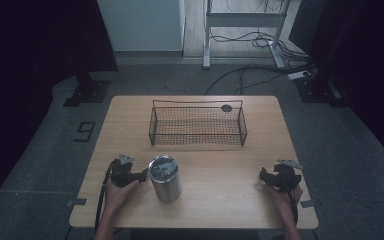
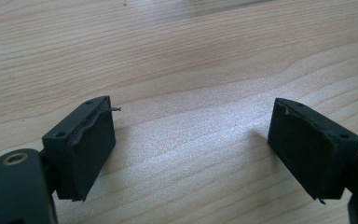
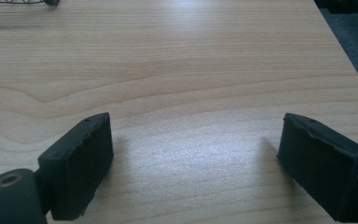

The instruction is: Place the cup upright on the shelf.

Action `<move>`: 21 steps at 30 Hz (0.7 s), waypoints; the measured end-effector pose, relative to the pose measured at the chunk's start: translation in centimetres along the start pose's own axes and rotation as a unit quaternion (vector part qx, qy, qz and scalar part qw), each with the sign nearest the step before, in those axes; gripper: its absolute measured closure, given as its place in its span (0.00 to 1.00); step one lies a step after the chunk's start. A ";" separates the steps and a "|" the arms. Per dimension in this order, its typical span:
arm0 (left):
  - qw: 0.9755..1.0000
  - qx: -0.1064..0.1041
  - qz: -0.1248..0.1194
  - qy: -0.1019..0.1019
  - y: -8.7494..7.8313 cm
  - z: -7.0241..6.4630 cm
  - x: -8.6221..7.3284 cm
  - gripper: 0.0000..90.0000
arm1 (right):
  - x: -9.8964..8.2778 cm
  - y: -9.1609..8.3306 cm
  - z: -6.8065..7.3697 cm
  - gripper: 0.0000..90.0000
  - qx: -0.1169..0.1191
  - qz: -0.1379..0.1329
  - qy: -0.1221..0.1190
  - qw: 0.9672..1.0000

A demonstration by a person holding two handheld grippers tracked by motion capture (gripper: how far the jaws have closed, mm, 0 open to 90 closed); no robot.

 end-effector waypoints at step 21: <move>0.999 0.020 -0.028 -0.021 -0.6 0.2 -0.3 0.16 | -0.1 -0.1 0.0 0.15 0.002 -0.005 -0.003 1.000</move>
Point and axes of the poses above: each handheld gripper's, and its own axes: y roughly forward along the jaws, x roughly out of its top, z roughly to its left, the point moved 1 cm from there along y, roughly forward along the jaws, and after that the axes turned 8 degrees about x, right-handed, at the moved point
